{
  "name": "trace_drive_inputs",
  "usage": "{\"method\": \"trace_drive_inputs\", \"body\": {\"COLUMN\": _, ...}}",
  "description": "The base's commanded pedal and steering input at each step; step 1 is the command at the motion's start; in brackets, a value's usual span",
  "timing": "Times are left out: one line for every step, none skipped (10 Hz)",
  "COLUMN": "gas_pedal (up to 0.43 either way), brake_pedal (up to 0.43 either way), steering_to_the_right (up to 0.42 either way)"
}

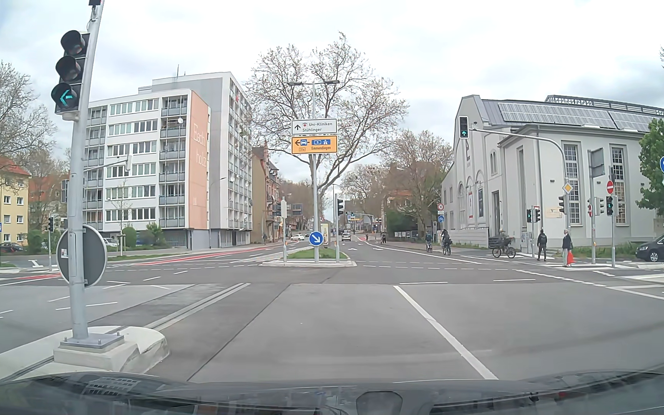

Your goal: Follow the waypoints while adhering to traffic rules and regulations

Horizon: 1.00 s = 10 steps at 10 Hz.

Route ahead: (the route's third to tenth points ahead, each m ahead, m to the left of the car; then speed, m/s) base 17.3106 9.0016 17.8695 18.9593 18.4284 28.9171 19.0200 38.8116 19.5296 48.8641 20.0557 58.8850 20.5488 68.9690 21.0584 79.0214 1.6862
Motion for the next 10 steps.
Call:
{"method": "trace_drive_inputs", "body": {"gas_pedal": 0.339, "brake_pedal": 0.000, "steering_to_the_right": -0.001}}
{"method": "trace_drive_inputs", "body": {"gas_pedal": 0.339, "brake_pedal": 0.000, "steering_to_the_right": -0.001}}
{"method": "trace_drive_inputs", "body": {"gas_pedal": 0.339, "brake_pedal": 0.000, "steering_to_the_right": -0.001}}
{"method": "trace_drive_inputs", "body": {"gas_pedal": 0.339, "brake_pedal": 0.000, "steering_to_the_right": -0.001}}
{"method": "trace_drive_inputs", "body": {"gas_pedal": 0.339, "brake_pedal": 0.000, "steering_to_the_right": -0.003}}
{"method": "trace_drive_inputs", "body": {"gas_pedal": 0.331, "brake_pedal": 0.000, "steering_to_the_right": -0.006}}
{"method": "trace_drive_inputs", "body": {"gas_pedal": 0.331, "brake_pedal": 0.000, "steering_to_the_right": -0.011}}
{"method": "trace_drive_inputs", "body": {"gas_pedal": 0.311, "brake_pedal": 0.000, "steering_to_the_right": -0.019}}
{"method": "trace_drive_inputs", "body": {"gas_pedal": 0.268, "brake_pedal": 0.000, "steering_to_the_right": -0.033}}
{"method": "trace_drive_inputs", "body": {"gas_pedal": 0.248, "brake_pedal": 0.000, "steering_to_the_right": -0.048}}
